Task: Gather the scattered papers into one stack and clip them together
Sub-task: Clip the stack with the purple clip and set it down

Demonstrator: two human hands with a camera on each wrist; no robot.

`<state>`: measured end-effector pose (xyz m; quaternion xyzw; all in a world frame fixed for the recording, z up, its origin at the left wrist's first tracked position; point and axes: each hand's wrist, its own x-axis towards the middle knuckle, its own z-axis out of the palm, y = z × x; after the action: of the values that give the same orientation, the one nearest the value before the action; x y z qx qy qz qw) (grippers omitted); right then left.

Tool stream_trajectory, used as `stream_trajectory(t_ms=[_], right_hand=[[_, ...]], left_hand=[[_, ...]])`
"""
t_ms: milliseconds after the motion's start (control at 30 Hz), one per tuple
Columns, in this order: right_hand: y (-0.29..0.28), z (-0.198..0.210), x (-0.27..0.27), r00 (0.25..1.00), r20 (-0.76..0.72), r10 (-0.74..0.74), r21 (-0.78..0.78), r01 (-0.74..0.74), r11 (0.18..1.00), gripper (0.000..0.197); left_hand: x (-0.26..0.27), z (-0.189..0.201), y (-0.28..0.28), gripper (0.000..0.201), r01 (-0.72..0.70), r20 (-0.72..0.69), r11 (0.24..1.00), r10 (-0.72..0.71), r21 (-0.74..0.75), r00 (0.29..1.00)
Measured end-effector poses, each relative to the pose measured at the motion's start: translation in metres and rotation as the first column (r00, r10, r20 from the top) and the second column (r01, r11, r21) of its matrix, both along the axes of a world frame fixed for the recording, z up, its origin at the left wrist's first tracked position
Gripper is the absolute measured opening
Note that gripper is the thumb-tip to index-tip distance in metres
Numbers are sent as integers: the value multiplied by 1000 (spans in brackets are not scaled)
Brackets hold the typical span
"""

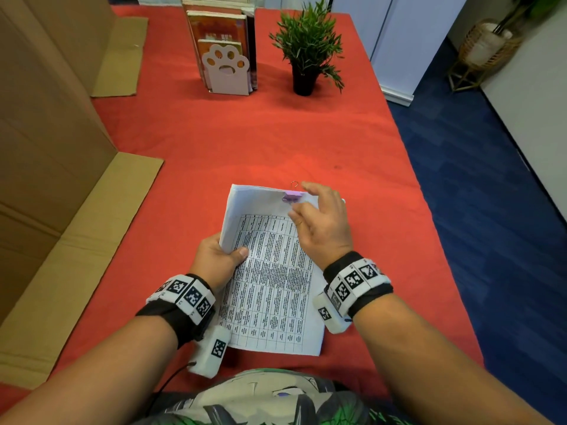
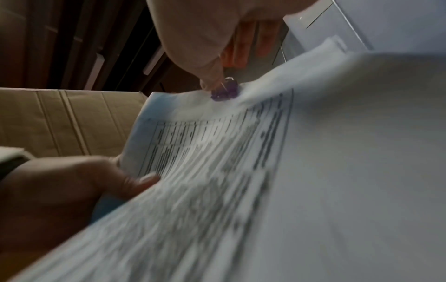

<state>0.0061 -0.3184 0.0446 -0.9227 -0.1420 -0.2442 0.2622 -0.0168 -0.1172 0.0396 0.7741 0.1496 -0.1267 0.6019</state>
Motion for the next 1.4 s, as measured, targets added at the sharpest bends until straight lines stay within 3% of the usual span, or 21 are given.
stream_trajectory(t_ms=[67, 200, 300, 400, 467, 533, 600, 667, 700, 800, 900, 967, 1067, 1167, 1267, 1333, 1400], right_hand=[[1, -3, -9, 1000, 16, -19, -100, 21, 995, 7], [1, 8, -10, 995, 51, -84, -43, 86, 995, 15], [1, 23, -3, 996, -83, -30, -26, 28, 999, 43], [0, 26, 2, 978, -206, 26, -38, -35, 999, 52], [-1, 23, 2, 981, -194, -29, -101, 9, 995, 54], [0, 22, 1, 966, -176, -189, -118, 169, 978, 65], [3, 18, -2, 922, -307, -238, 64, 269, 961, 75], [4, 12, -6, 846, -532, -36, 374, 273, 886, 77], [3, 8, -9, 804, -592, 59, 456, 274, 847, 74], [-3, 0, -19, 754, -652, 82, 452, 299, 840, 45], [-4, -3, -29, 675, -692, 257, 619, 372, 691, 19], [-4, -4, -30, 665, -683, 303, 669, 402, 625, 16], [-9, -10, -18, 690, -703, 169, 637, 506, 582, 22], [-20, -17, -12, 686, -717, 119, 658, 612, 439, 22], [-36, -29, -13, 670, -740, 62, 656, 698, 286, 15], [-49, -41, -14, 647, -762, 10, 636, 746, 198, 16], [-60, -52, -15, 618, -785, -39, 612, 783, 107, 23]], left_hand=[[1, 0, 2, 20, -9, 1, 1000, 9, -10, 1000], [0, 0, 3, 18, -4, 4, 1000, 4, 12, 1000], [-3, 3, 1, 16, 12, 28, 1000, -12, 15, 1000], [-5, 3, -1, 14, 35, 41, 999, -36, 13, 999], [-2, 2, 0, 11, 5, 32, 1000, -5, 12, 999], [3, 4, 4, 10, -42, 40, 999, 42, -2, 998], [12, 8, 7, 22, -128, 36, 991, 129, -46, 991], [25, 8, 14, 22, -246, 29, 964, 250, -105, 968], [32, 7, 19, 19, -302, 14, 944, 306, -135, 952], [51, 2, 34, 30, -433, -42, 878, 434, -204, 900], [65, -1, 42, 41, -516, -92, 833, 508, -202, 856], [69, 0, 39, 40, -497, -122, 845, 482, -196, 868], [63, 4, 22, 41, -297, -77, 883, 289, -363, 954], [54, 9, 5, 42, -111, 41, 892, 143, -437, 989], [52, 6, -7, 39, -38, 1, 873, 43, -487, 999], [52, -6, -10, 51, -21, -47, 914, 1, -405, 999], [50, -22, -7, 70, 15, -34, 991, -19, -129, 999]])
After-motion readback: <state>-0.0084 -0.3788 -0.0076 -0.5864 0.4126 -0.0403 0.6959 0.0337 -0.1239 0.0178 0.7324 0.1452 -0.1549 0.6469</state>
